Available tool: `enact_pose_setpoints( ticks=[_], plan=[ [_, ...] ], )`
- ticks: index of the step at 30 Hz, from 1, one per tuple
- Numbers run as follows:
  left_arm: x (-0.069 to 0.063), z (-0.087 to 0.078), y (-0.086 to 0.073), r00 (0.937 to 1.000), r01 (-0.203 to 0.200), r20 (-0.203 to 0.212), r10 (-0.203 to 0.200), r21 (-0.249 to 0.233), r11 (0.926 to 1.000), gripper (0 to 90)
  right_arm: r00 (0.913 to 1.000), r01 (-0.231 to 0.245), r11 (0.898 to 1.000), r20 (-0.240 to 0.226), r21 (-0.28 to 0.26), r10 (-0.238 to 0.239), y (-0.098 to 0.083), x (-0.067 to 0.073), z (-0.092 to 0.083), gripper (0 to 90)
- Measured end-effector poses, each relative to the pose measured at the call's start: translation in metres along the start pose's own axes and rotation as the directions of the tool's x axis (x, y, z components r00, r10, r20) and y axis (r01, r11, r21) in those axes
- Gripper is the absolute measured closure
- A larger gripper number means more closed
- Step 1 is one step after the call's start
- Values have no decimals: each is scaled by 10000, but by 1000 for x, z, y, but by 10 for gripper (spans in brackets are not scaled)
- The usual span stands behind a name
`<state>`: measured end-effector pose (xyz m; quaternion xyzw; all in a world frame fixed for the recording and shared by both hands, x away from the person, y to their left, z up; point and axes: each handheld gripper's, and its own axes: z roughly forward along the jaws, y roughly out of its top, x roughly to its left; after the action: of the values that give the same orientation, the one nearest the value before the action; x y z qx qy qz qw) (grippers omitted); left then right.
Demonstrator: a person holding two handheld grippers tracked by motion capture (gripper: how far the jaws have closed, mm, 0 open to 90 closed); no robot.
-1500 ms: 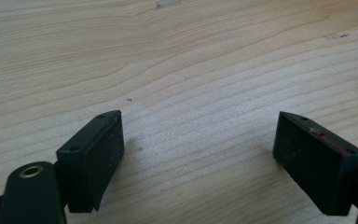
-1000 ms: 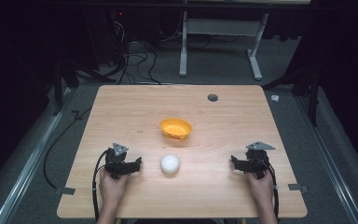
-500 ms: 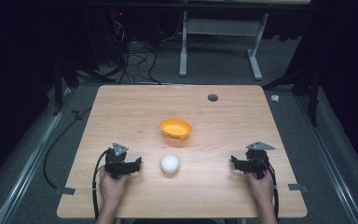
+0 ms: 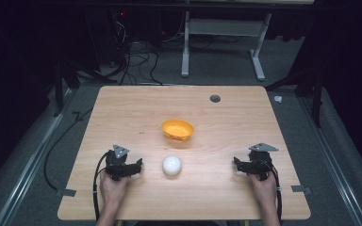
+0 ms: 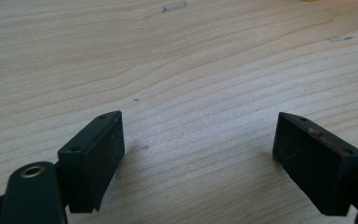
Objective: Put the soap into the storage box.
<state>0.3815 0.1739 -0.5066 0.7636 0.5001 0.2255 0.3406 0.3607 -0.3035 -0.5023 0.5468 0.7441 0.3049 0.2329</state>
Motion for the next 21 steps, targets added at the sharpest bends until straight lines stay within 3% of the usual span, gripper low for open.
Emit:
enact_pose_setpoints(
  ticks=[12, 16, 19, 21],
  plan=[
    [-5, -12, 4, 9990, -49, 444, 69, -443, 9990, 171, 10000, 28, 10000, -16, 6, -28, 0, 0, 0, 184],
    [-10, -19, 9, 9962, -4, 864, 59, -638, 9980, 166, 10000, 25, 10000, -16, 6, -25, 0, 0, 0, 184],
    [-14, -21, 13, 9882, -160, 1513, 240, -543, 9984, 154, 10000, 28, 10000, -13, 8, -28, 0, 0, 0, 184],
    [-20, -23, 16, 9766, -316, 2107, 440, -618, 9976, 149, 10000, 29, 10000, -11, 7, -29, 0, 0, 0, 184]
  ],
)
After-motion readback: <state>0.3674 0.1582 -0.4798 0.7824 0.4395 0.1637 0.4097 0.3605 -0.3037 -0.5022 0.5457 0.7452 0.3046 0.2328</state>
